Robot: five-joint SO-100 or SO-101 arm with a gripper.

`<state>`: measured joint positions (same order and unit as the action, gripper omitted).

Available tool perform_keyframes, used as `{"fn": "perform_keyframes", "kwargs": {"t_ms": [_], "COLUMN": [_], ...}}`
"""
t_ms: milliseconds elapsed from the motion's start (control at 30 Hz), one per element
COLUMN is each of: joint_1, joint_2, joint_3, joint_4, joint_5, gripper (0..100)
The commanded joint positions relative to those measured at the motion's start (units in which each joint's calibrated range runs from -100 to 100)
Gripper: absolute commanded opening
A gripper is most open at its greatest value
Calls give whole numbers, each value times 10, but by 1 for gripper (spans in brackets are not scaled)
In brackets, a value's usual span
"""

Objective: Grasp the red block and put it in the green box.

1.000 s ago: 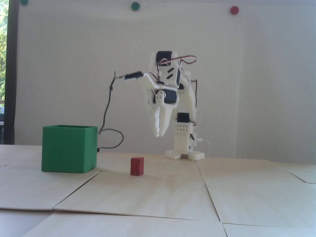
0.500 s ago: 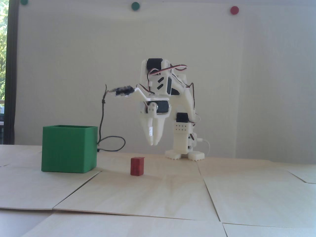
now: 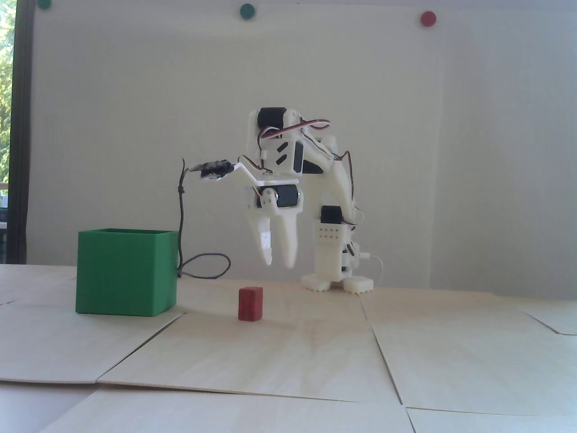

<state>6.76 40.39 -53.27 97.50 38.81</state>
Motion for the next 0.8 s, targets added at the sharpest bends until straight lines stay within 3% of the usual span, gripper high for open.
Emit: {"fn": "perform_keyframes", "kwargs": {"t_ms": [0, 233, 767], "joint_1": [14, 28, 78], "joint_2": [-10, -10, 16], "joint_3": [-41, -12, 60], "joint_4": [18, 19, -16], "joint_5": [3, 21, 24], "gripper": [31, 39, 37]}}
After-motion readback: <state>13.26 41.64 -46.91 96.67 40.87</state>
